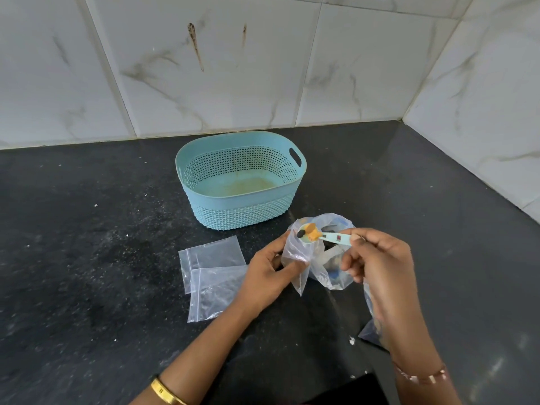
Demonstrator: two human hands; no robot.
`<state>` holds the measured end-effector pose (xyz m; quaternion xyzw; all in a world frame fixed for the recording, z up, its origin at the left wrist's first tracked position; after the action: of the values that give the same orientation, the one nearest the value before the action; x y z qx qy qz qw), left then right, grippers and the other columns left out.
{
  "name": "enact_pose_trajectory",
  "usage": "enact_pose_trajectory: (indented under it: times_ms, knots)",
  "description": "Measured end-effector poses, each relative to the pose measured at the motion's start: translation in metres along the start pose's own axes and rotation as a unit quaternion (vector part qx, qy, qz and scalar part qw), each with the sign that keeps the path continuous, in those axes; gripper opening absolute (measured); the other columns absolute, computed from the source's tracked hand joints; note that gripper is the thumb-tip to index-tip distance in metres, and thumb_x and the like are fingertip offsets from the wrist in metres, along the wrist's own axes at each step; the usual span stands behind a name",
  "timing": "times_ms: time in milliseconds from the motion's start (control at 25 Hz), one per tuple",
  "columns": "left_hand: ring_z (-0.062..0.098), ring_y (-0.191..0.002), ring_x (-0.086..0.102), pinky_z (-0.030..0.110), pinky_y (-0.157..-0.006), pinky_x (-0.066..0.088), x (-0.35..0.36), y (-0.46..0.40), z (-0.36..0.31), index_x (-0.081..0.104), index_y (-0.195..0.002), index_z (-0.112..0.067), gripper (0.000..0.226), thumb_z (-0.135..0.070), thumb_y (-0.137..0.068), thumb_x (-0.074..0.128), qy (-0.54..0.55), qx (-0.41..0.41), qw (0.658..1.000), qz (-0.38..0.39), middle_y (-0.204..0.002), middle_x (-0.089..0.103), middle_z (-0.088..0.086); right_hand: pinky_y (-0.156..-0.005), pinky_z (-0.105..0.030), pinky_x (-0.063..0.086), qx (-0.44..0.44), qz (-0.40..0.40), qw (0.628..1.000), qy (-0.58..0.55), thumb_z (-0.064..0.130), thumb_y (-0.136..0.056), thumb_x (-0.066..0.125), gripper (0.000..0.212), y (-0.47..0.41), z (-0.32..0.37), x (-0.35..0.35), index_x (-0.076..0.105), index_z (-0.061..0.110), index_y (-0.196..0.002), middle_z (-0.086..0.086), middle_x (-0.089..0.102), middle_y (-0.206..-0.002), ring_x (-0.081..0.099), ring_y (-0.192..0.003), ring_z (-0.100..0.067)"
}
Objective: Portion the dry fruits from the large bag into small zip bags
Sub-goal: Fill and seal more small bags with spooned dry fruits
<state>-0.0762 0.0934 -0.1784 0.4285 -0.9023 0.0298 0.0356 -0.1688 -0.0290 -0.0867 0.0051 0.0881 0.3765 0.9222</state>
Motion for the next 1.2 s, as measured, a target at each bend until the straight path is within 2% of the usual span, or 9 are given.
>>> enact_pose_trajectory:
  times_ms: [160,280,400,520,680,880,1000,1120,1200]
  knots:
    - [0.006,-0.102,0.065,0.019,-0.087,0.049,-0.001,0.000,0.000,0.059,-0.122,-0.010,0.039,0.000,-0.084,0.061,0.013,0.004,1.000,-0.002,-0.112,0.069,-0.006,-0.048,-0.026,0.046,-0.226,-0.017,0.952,0.206,0.007,-0.090,0.048,0.025,0.009,-0.011,0.014,0.071,0.013,-0.096,0.001,0.058,-0.057,0.053,-0.047,-0.017]
    - [0.005,-0.093,0.067,0.016,-0.079,0.050,0.000,0.000,-0.001,0.062,-0.113,-0.012,0.034,0.005,-0.084,0.058,0.022,0.007,1.000,-0.006,-0.099,0.072,-0.008,-0.065,-0.015,0.045,-0.367,-0.018,0.880,0.302,0.012,-0.083,0.040,0.034,0.011,-0.017,0.018,0.071,0.006,-0.098,0.001,0.063,-0.069,0.053,-0.064,-0.008]
    - [0.005,-0.093,0.066,0.016,-0.079,0.050,-0.001,0.001,-0.002,0.062,-0.113,-0.012,0.033,0.004,-0.085,0.058,0.025,0.005,1.000,-0.007,-0.101,0.071,-0.003,-0.071,-0.016,0.040,-0.462,-0.043,0.812,0.354,0.005,-0.085,0.039,0.034,0.014,-0.019,0.018,0.071,0.001,-0.096,-0.007,0.067,-0.072,0.048,-0.073,-0.009]
    - [0.006,-0.094,0.067,0.018,-0.080,0.051,0.000,0.001,-0.001,0.062,-0.112,-0.015,0.033,0.004,-0.085,0.058,0.026,0.004,1.000,-0.003,-0.101,0.071,-0.005,-0.070,-0.019,0.042,-0.511,-0.067,0.786,0.341,0.009,-0.096,0.030,0.042,0.019,-0.019,0.017,0.070,-0.002,-0.096,-0.009,0.067,-0.072,0.049,-0.073,-0.012]
    - [0.004,-0.091,0.067,0.016,-0.079,0.051,-0.001,0.001,-0.003,0.062,-0.109,-0.021,0.035,0.005,-0.085,0.057,0.019,0.004,1.000,-0.001,-0.094,0.072,-0.013,-0.068,-0.017,0.041,-0.506,-0.056,0.795,0.330,0.018,-0.098,0.026,0.049,0.019,-0.019,0.017,0.071,-0.002,-0.094,-0.009,0.067,-0.069,0.049,-0.070,-0.011]
    - [0.009,-0.095,0.067,0.022,-0.085,0.052,-0.002,0.001,-0.001,0.061,-0.118,-0.011,0.036,0.003,-0.085,0.060,0.016,0.000,1.000,-0.007,-0.105,0.071,-0.003,-0.062,-0.014,0.040,-0.486,-0.064,0.818,0.300,0.006,-0.090,0.038,0.034,0.019,-0.020,0.012,0.071,-0.002,-0.093,-0.007,0.063,-0.064,0.053,-0.059,-0.015]
    - [0.008,-0.098,0.066,0.020,-0.086,0.051,-0.001,0.001,0.001,0.060,-0.120,-0.012,0.037,0.001,-0.085,0.061,0.009,-0.008,1.000,-0.003,-0.109,0.070,-0.003,-0.058,-0.020,0.047,-0.427,-0.081,0.877,0.203,0.009,-0.086,0.045,0.028,0.020,-0.020,0.004,0.069,0.002,-0.097,-0.005,0.064,-0.064,0.057,-0.059,-0.015]
    - [0.003,-0.101,0.064,0.016,-0.085,0.049,-0.002,0.001,0.000,0.060,-0.120,-0.017,0.038,-0.004,-0.085,0.063,-0.001,-0.019,1.000,-0.002,-0.113,0.068,-0.008,-0.054,-0.018,0.049,-0.285,-0.115,0.951,0.037,0.014,-0.086,0.047,0.023,0.017,-0.023,-0.009,0.067,0.018,-0.097,-0.001,0.065,-0.061,0.058,-0.055,-0.013]
    - [0.002,-0.103,0.063,0.016,-0.086,0.049,-0.002,0.001,0.000,0.060,-0.121,-0.019,0.039,-0.005,-0.085,0.063,-0.005,-0.020,1.000,0.001,-0.113,0.067,-0.011,-0.052,-0.016,0.048,-0.200,-0.137,0.970,-0.016,0.006,-0.089,0.047,0.025,0.012,-0.031,-0.017,0.067,0.020,-0.091,-0.005,0.067,-0.066,0.055,-0.051,-0.010]
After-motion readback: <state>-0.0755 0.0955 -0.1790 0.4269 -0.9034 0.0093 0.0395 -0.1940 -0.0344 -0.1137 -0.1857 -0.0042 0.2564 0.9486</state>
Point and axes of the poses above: each hand's wrist, its own y-axis away from the middle knuckle, its own x-axis out of the palm, z = x × y, the point moved 2 cm from there along -y, towards the middle knuckle
